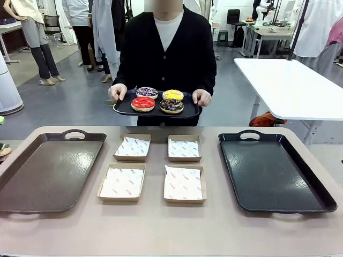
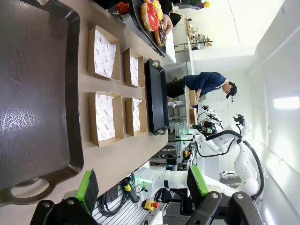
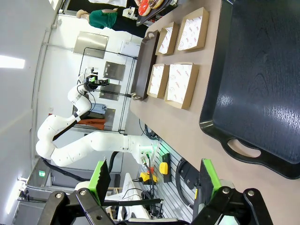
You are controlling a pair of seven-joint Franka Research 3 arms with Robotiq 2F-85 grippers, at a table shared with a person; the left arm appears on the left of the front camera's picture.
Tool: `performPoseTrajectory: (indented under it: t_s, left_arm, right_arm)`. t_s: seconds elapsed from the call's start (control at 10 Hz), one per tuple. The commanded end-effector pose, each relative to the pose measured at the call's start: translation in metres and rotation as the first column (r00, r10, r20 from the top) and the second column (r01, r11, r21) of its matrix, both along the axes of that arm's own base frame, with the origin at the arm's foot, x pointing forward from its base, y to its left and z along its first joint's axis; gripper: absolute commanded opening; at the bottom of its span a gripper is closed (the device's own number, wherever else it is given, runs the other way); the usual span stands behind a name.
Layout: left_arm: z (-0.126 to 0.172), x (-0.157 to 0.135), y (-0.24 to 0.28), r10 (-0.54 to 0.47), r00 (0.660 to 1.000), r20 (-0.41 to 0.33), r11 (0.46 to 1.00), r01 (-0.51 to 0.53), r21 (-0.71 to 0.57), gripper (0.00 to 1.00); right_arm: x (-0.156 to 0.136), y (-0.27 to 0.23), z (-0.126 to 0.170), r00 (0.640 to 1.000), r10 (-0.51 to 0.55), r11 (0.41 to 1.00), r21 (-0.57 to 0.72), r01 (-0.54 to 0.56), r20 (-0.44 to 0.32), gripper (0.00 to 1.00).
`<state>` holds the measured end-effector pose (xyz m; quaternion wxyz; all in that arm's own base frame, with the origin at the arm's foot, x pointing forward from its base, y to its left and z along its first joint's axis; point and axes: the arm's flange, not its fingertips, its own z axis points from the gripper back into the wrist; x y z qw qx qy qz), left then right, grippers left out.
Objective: Individually package the donuts and arrange them on the tray.
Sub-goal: Pick up one Paper togo box.
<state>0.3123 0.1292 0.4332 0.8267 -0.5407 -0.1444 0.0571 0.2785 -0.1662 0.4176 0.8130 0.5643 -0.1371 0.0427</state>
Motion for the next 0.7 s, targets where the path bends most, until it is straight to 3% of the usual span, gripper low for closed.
performPoseTrajectory:
  t_s: [0.0,0.6]
  left_arm:
    - [0.0009,0.0004,0.0006,0.005,1.000,0.003,1.000,-0.005,-0.012,1.00]
    - [0.0009,0.0004,0.0006,0.005,1.000,0.003,1.000,-0.005,-0.012,1.00]
  right_arm:
    - [-0.0002,-0.0009,-0.0004,1.000,0.005,1.000,0.012,-0.005,0.011,1.00]
    - [-0.0002,-0.0009,-0.0004,1.000,0.005,1.000,0.012,-0.005,0.011,1.00]
